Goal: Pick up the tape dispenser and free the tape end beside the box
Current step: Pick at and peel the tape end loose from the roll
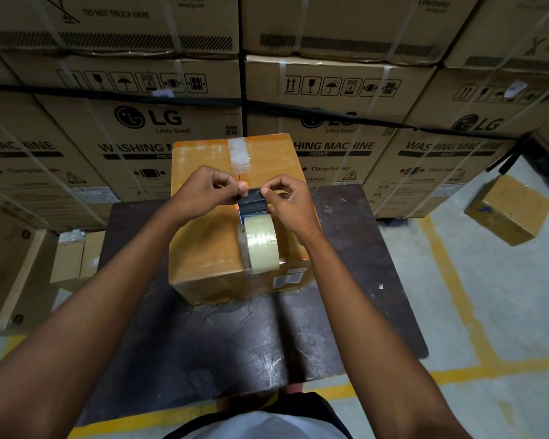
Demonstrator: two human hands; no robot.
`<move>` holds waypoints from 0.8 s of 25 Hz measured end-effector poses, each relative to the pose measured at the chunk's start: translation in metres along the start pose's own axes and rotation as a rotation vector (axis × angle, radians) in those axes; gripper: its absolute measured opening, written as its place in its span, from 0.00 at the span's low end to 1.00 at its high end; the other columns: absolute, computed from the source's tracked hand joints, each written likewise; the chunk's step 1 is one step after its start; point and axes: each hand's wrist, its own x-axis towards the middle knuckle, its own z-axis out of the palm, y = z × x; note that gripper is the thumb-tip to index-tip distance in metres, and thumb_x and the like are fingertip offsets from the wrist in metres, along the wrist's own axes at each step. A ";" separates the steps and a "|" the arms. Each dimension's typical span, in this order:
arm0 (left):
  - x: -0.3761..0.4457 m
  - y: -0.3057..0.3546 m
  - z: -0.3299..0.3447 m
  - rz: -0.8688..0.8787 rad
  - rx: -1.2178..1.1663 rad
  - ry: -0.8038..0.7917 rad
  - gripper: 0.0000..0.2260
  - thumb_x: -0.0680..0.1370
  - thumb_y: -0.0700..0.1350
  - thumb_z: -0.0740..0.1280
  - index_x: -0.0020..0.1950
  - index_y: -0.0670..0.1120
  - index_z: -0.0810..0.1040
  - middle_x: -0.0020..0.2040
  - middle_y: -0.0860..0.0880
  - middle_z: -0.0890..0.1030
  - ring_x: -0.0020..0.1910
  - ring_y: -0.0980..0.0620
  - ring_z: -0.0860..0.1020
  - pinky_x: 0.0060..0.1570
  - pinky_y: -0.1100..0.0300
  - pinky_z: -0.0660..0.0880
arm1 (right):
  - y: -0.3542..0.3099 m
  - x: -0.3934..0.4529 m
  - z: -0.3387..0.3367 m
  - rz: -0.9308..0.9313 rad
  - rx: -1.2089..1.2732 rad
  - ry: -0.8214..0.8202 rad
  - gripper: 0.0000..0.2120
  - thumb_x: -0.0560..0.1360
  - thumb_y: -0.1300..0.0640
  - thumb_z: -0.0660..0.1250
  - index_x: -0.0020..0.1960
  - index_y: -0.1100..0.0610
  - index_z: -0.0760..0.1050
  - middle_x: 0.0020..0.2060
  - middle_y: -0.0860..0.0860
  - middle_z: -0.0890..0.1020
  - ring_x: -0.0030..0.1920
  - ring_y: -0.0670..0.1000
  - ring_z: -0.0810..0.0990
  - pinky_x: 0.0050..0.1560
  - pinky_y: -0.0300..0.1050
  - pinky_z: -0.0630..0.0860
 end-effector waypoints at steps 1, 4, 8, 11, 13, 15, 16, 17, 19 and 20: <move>-0.003 -0.001 0.001 -0.004 -0.025 0.005 0.10 0.81 0.45 0.74 0.52 0.37 0.87 0.51 0.40 0.89 0.52 0.45 0.87 0.55 0.58 0.85 | 0.000 0.000 -0.001 0.005 -0.001 0.005 0.09 0.78 0.61 0.72 0.43 0.48 0.82 0.41 0.37 0.85 0.51 0.46 0.84 0.55 0.67 0.84; -0.008 -0.004 0.006 0.027 -0.049 0.044 0.08 0.79 0.41 0.76 0.53 0.36 0.87 0.52 0.40 0.89 0.53 0.42 0.87 0.52 0.59 0.84 | 0.000 0.001 -0.003 0.020 -0.010 0.022 0.12 0.77 0.60 0.73 0.40 0.44 0.82 0.42 0.38 0.86 0.55 0.53 0.85 0.57 0.67 0.84; -0.005 -0.007 0.016 -0.018 -0.130 0.124 0.07 0.79 0.39 0.75 0.52 0.34 0.87 0.50 0.37 0.88 0.53 0.34 0.86 0.56 0.48 0.85 | -0.001 0.004 -0.004 0.046 0.000 -0.004 0.11 0.77 0.60 0.72 0.40 0.45 0.83 0.43 0.42 0.86 0.55 0.57 0.86 0.57 0.67 0.84; -0.002 -0.008 0.021 -0.044 -0.153 0.149 0.06 0.79 0.39 0.75 0.52 0.36 0.87 0.50 0.37 0.88 0.54 0.34 0.86 0.59 0.41 0.84 | -0.009 0.003 -0.007 0.081 0.061 -0.029 0.11 0.81 0.62 0.68 0.42 0.52 0.82 0.47 0.51 0.86 0.51 0.55 0.86 0.50 0.57 0.87; -0.001 -0.011 0.021 -0.044 -0.158 0.158 0.05 0.79 0.39 0.75 0.51 0.37 0.87 0.50 0.38 0.89 0.53 0.34 0.86 0.59 0.38 0.84 | -0.015 0.003 -0.009 0.074 0.071 -0.036 0.10 0.83 0.59 0.68 0.43 0.54 0.82 0.48 0.55 0.86 0.50 0.53 0.85 0.47 0.54 0.86; 0.001 -0.012 0.022 -0.049 -0.154 0.156 0.06 0.79 0.40 0.75 0.51 0.37 0.88 0.50 0.38 0.89 0.53 0.34 0.86 0.59 0.37 0.83 | -0.018 0.006 -0.011 0.023 -0.013 -0.063 0.08 0.81 0.56 0.72 0.43 0.52 0.83 0.47 0.52 0.87 0.50 0.52 0.85 0.47 0.55 0.87; 0.001 -0.012 0.021 -0.054 -0.157 0.153 0.06 0.79 0.40 0.75 0.51 0.37 0.88 0.50 0.38 0.88 0.54 0.34 0.86 0.59 0.38 0.83 | -0.017 0.009 -0.012 -0.005 -0.068 -0.080 0.06 0.80 0.56 0.73 0.43 0.52 0.83 0.45 0.49 0.86 0.50 0.50 0.85 0.48 0.56 0.87; 0.001 -0.010 0.022 -0.062 -0.167 0.151 0.06 0.79 0.40 0.75 0.52 0.37 0.88 0.50 0.38 0.88 0.54 0.35 0.86 0.59 0.39 0.84 | -0.016 0.012 -0.012 -0.024 -0.112 -0.095 0.05 0.79 0.57 0.74 0.43 0.51 0.84 0.44 0.47 0.86 0.49 0.49 0.85 0.50 0.58 0.86; -0.003 -0.005 0.024 -0.089 -0.223 0.180 0.06 0.80 0.40 0.75 0.55 0.39 0.87 0.52 0.39 0.88 0.56 0.37 0.86 0.57 0.47 0.86 | -0.013 0.017 -0.012 -0.031 -0.158 -0.112 0.06 0.78 0.58 0.74 0.43 0.50 0.84 0.43 0.47 0.86 0.49 0.48 0.84 0.53 0.62 0.85; -0.009 -0.003 0.027 -0.107 -0.262 0.225 0.07 0.80 0.39 0.74 0.57 0.40 0.86 0.54 0.41 0.87 0.56 0.38 0.87 0.54 0.53 0.86 | -0.013 0.018 -0.013 -0.020 -0.155 -0.124 0.06 0.78 0.58 0.74 0.43 0.50 0.84 0.43 0.47 0.86 0.49 0.48 0.84 0.54 0.64 0.85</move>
